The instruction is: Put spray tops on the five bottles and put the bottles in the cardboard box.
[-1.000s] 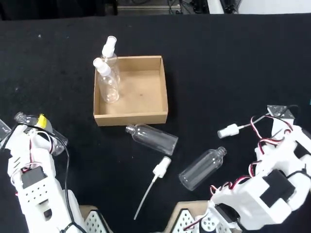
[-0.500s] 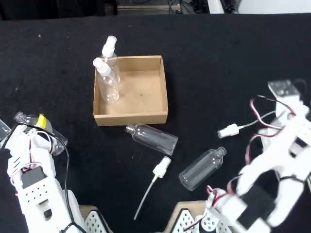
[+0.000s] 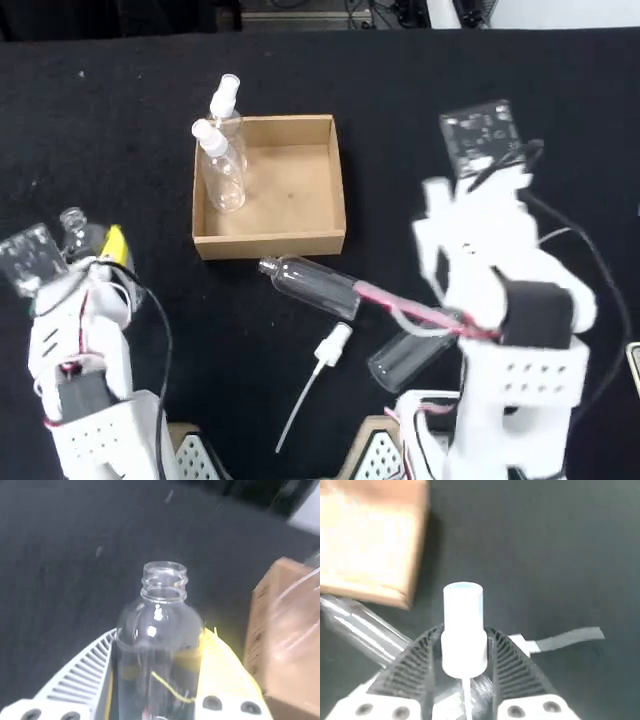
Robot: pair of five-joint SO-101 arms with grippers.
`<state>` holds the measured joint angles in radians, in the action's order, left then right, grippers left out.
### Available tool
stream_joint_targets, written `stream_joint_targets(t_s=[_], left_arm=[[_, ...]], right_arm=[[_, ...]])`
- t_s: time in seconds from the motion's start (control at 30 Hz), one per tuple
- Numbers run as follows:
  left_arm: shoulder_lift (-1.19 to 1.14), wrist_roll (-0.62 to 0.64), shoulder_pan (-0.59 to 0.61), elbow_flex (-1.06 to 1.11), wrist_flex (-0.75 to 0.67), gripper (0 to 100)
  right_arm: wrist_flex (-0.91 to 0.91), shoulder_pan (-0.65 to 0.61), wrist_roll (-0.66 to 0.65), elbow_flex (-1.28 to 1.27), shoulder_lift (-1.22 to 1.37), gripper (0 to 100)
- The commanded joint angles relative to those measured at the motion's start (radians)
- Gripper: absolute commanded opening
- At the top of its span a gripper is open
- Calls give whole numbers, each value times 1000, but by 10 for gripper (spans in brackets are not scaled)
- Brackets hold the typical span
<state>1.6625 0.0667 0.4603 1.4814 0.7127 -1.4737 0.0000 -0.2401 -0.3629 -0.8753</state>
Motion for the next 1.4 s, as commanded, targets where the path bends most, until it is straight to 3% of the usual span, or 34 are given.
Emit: stream_joint_targets(t_s=[0.0,0.2,0.47,0.63,0.83,1.2,1.37], left_arm=[[167,-61,-67,33,12,33],[133,-75,-145,25,-5,33],[166,-81,-240,22,-8,34],[166,-75,-314,110,-167,34],[166,-74,-306,220,-391,30],[166,-78,-317,219,-508,33],[164,-81,-472,219,-509,31]], right_arm=[[72,-170,101,99,-35,11],[265,-364,219,133,-38,11],[614,-465,362,128,-35,11],[789,-505,382,127,-33,11],[815,-506,377,127,-35,11],[821,-506,377,127,-35,11],[821,-509,377,127,-35,12]])
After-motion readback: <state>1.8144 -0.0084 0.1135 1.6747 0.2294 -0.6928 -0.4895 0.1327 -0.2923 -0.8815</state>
